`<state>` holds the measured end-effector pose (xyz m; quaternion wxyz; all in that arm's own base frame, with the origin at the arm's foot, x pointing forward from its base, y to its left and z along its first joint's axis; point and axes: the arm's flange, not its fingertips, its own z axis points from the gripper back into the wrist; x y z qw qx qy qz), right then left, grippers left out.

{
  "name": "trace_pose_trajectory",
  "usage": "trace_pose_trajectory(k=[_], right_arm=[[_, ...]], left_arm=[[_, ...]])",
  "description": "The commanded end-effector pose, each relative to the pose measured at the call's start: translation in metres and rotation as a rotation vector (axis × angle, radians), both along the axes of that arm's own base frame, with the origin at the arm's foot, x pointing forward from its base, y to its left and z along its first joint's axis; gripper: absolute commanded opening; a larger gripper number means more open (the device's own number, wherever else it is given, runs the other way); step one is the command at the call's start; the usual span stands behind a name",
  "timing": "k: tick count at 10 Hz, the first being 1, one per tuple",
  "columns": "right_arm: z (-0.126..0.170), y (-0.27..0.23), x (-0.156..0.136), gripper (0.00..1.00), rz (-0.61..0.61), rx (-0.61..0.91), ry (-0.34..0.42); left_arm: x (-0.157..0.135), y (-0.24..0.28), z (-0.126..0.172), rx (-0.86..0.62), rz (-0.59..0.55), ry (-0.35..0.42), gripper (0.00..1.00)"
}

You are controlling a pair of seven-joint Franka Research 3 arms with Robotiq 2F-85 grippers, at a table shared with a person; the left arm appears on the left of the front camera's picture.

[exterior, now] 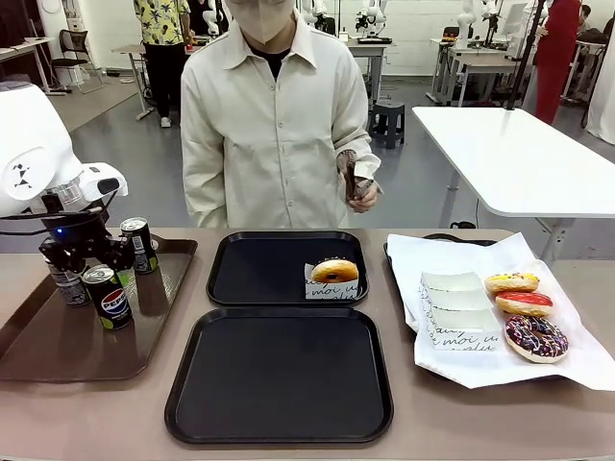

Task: Set up donuts and drinks on trays.
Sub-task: Pick up one Pepsi coke and place it on the Flat Tray.

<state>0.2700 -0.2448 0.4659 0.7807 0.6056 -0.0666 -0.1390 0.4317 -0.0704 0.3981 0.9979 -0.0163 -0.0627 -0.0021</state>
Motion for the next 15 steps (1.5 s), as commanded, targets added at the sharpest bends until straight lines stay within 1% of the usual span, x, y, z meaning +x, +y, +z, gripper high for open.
trace_pose_trajectory(k=[1,3,4,5,6,7,10,11,12,13,15], right_arm=[[0.000,0.000,0.000,1.00,-0.006,0.020,-0.016],[0.000,0.000,0.000,1.00,-0.006,0.020,-0.016],[0.000,0.000,0.000,1.00,-0.006,0.020,-0.016],[0.000,0.000,0.000,1.00,-0.006,0.020,-0.016],[0.000,0.000,0.000,1.00,-0.006,0.020,-0.016],[0.000,0.000,0.000,1.00,-0.006,0.020,-0.016],[0.000,0.000,0.000,1.00,-0.006,0.020,-0.016],[0.000,0.000,0.000,1.00,-0.006,0.020,-0.016],[0.000,0.000,0.000,1.00,-0.006,0.020,-0.016],[0.000,0.000,0.000,1.00,-0.006,0.020,-0.016],[0.000,0.000,0.000,1.00,-0.006,0.020,-0.016]], left_arm=[[-0.005,-0.007,0.038,0.049,0.049,0.067,0.50],[-0.025,-0.013,0.106,0.092,0.013,0.041,0.50],[-0.032,-0.012,0.130,0.073,0.012,0.025,0.50],[-0.037,-0.005,0.145,0.058,0.022,0.007,0.50],[-0.043,0.006,0.153,0.029,0.019,0.005,0.50],[-0.038,-0.010,0.136,0.063,0.006,0.026,0.50],[-0.038,-0.010,0.136,0.063,0.006,0.026,0.50],[-0.042,-0.007,0.140,0.062,0.009,0.037,0.58],[-0.031,-0.038,0.132,0.057,-0.023,-0.004,0.58],[-0.009,-0.079,0.123,0.073,-0.057,-0.024,0.58],[0.029,-0.147,0.107,0.047,-0.116,-0.032,0.58]])
